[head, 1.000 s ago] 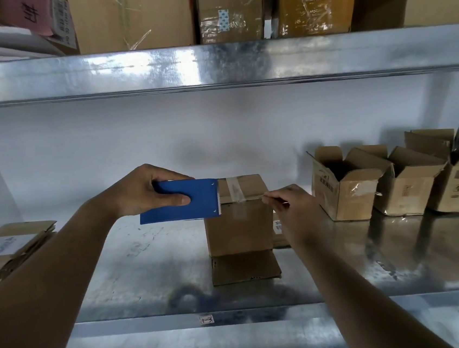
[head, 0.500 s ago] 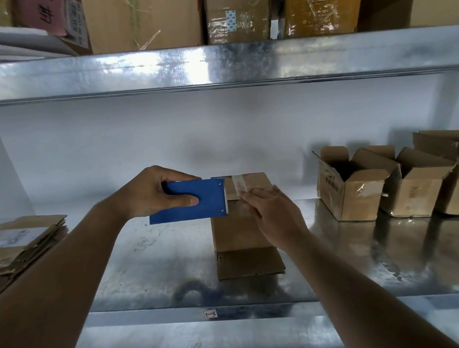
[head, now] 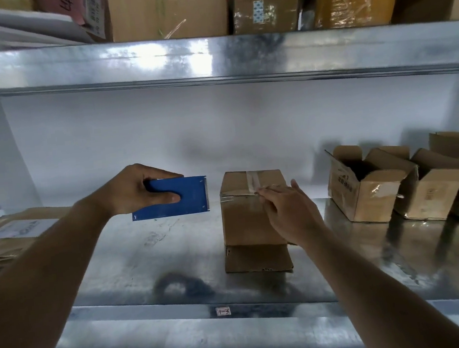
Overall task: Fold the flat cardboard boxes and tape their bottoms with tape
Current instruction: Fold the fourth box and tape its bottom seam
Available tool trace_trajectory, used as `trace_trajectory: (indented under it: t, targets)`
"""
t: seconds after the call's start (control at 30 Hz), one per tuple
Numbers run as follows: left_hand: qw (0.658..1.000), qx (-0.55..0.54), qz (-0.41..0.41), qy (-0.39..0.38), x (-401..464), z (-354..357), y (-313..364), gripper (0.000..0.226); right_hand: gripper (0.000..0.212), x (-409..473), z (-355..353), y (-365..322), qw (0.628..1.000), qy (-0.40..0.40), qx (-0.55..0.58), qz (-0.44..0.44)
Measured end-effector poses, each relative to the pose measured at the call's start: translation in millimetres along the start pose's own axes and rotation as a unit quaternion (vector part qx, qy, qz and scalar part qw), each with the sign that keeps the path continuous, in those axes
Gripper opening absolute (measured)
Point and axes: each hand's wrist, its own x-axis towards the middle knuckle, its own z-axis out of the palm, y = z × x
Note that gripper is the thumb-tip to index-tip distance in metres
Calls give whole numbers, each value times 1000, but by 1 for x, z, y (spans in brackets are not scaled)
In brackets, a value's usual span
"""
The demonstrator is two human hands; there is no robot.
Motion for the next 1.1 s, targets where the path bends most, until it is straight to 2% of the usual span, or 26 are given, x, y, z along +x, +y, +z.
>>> trace_trajectory:
  t: [0.1, 0.17, 0.27, 0.4, 0.57, 0.67, 0.9, 1.1]
  targets:
    - [1000, 2, 14, 7, 3, 4, -4, 46, 67, 7, -7, -16, 999, -10, -26, 16]
    - [1000, 9, 20, 2, 4, 3, -8, 47, 76, 19, -9, -30, 998, 10, -52, 21]
    - [1000, 18, 16, -4, 6, -1, -16, 48, 71, 40, -5, -47, 998, 7, -63, 5]
    - [1000, -7, 13, 7, 8, -4, -25, 50, 59, 42, 5, -53, 995, -81, -60, 11]
    - [999, -40, 30, -1, 14, -7, -30, 50, 49, 27, 3, -50, 997, -66, -50, 10]
    - [998, -35, 43, -11, 17, -12, -28, 50, 51, 31, 4, -48, 995, -82, -45, 16]
    - [998, -43, 37, -13, 23, -13, -37, 50, 72, 32, 7, -48, 994, -87, -60, 17]
    - [997, -78, 20, -16, 25, 1, -54, 49, 61, 31, 7, -49, 995, -79, -64, 13]
